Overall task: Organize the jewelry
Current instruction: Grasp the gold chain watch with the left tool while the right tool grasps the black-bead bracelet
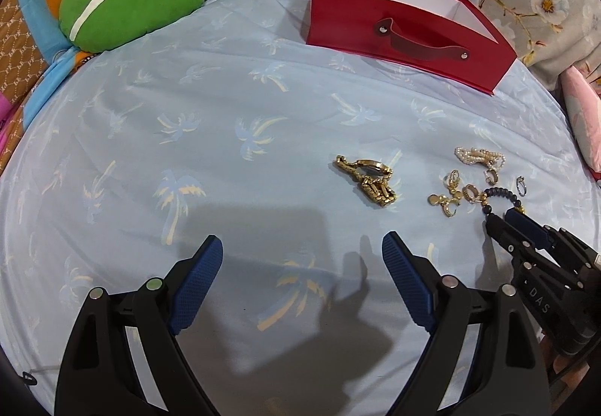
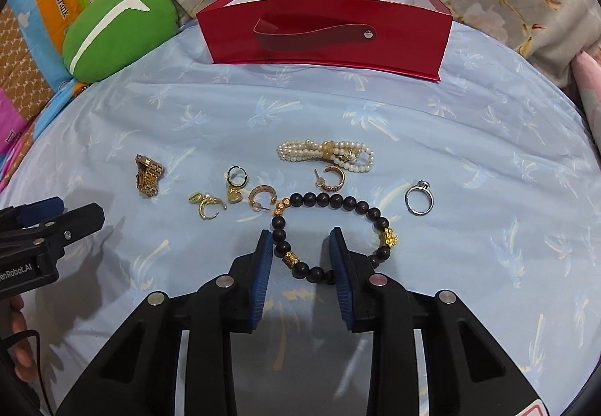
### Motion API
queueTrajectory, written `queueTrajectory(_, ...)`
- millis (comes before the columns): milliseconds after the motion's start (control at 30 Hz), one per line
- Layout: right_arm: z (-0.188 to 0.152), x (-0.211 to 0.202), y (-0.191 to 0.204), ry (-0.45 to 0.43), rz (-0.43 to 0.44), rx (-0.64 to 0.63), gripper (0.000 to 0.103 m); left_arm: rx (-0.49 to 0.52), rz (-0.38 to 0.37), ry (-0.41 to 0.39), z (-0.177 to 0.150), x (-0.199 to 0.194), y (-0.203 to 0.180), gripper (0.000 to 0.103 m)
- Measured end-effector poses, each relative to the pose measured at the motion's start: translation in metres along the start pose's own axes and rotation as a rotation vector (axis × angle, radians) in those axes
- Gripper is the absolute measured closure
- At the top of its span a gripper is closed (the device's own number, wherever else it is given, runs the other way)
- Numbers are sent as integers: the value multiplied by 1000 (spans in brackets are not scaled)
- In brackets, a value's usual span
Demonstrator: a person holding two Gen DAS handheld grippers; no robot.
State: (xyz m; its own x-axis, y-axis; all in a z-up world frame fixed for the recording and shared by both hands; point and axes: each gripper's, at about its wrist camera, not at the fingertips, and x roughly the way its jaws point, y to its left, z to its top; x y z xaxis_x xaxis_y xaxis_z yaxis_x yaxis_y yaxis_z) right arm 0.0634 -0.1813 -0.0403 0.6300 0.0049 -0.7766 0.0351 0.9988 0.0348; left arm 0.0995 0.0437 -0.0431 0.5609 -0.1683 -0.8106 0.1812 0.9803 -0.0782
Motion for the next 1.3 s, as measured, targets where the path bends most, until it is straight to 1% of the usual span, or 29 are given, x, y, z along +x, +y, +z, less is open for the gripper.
queueTrajectory(133, -2, -3, -3, 11, 10, 6, 88, 8, -20, -2, 4, -1, -5, 19)
queueTrajectory(200, -4, -4, -6, 17, 15, 20, 96, 14, -28, 0, 6, 0, -9, 19)
queueTrajectory(367, -12, -12, -11, 20, 15, 58, 96, 26, -39, 0, 13, 6, -19, 19)
queueTrajectory(500, -18, -22, -19, 8, 17, 106, 96, 21, -74, 18, 21, 17, -26, 19)
queueTrajectory(633, -18, -33, -27, -10, 24, 141, 96, 19, -79, 37, 30, 31, -33, 19)
queueTrajectory(667, -18, -35, -29, -14, 25, 148, 96, 15, -72, 42, 33, 35, -34, 23)
queueTrajectory(700, -17, -37, -31, -19, 23, 153, 96, 13, -72, 45, 34, 38, -35, 29)
queueTrajectory(733, -17, -38, -32, -23, 22, 156, 96, 12, -62, 49, 36, 41, -36, 31)
queueTrajectory(800, -16, -41, -35, -29, 23, 166, 96, 19, -47, 42, 39, 42, -39, 39)
queueTrajectory(833, -16, -41, -36, -30, 24, 170, 96, 22, -35, 39, 40, 43, -40, 40)
queueTrajectory(867, -16, -42, -37, -33, 24, 174, 96, 26, -32, 37, 40, 43, -41, 47)
queueTrajectory(900, -16, -42, -38, -35, 24, 175, 96, 35, -29, 34, 40, 42, -42, 56)
queueTrajectory(933, -16, -43, -38, -36, 26, 177, 96, 40, -25, 33, 40, 42, -42, 61)
queueTrajectory(967, -17, -43, -38, -38, 27, 178, 96, 42, -34, 34, 40, 41, -42, 72)
queueTrajectory(1000, -16, -43, -38, -39, 28, 180, 96, 40, -49, 38, 41, 41, -42, 80)
queueTrajectory(1033, -16, -44, -38, -39, 30, 181, 96, 39, -62, 43, 41, 41, -42, 84)
queueTrajectory(1067, -16, -44, -38, -41, 32, 182, 96, 38, -69, 46, 40, 40, -42, 88)
queueTrajectory(1133, -16, -46, -38, -46, 31, 183, 96, 36, -79, 44, 39, 38, -41, 91)
queueTrajectory(1300, -14, -56, -37, -68, 32, 180, 96, 35, -108, 15, 36, 22, -38, 92)
